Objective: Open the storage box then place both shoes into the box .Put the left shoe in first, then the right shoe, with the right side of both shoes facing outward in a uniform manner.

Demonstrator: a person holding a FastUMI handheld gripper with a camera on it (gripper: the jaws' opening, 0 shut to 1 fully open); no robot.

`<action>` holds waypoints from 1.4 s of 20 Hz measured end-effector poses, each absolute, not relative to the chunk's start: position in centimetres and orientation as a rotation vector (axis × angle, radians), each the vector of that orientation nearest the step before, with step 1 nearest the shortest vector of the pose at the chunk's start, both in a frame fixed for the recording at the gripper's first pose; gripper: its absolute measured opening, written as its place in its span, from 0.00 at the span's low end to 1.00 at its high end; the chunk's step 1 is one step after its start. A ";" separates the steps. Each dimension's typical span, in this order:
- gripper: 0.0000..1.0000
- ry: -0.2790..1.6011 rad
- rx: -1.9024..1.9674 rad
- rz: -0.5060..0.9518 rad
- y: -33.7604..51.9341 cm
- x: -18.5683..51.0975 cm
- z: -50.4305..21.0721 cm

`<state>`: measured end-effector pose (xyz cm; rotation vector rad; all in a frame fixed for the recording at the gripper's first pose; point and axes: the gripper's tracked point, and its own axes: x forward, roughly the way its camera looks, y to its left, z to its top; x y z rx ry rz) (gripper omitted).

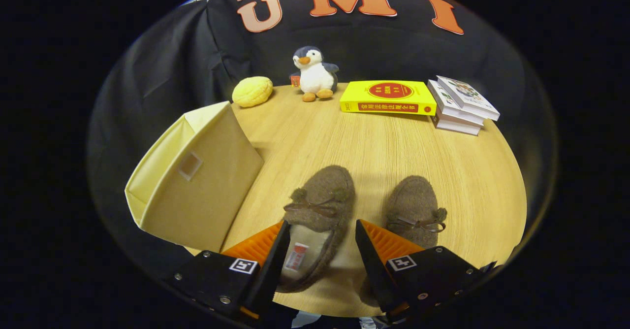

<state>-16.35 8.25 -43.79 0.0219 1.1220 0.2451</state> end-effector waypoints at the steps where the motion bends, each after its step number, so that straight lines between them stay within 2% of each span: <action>1: 0.80 1.133 0.025 0.244 8.1 -16.6 -44.4; 4: 0.77 1.149 0.005 0.226 7.6 -16.3 -46.2; 6: 0.71 1.176 -0.045 0.184 6.6 -16.1 -47.7; 9: 0.51 1.162 -0.055 0.153 6.8 -15.2 -48.6; 11: 0.46 1.173 -0.058 0.140 6.8 -14.9 -49.6; 14: 0.45 1.164 -0.064 0.151 7.2 -14.5 -50.1; 17: 0.27 1.194 -0.009 0.132 7.3 -14.9 -50.2; 21: 0.12 1.267 0.017 0.099 7.1 -15.2 -49.2; 24: 0.07 1.264 0.003 0.089 7.5 -15.0 -47.4; 28: 0.06 1.234 0.068 0.080 9.8 -14.1 -43.1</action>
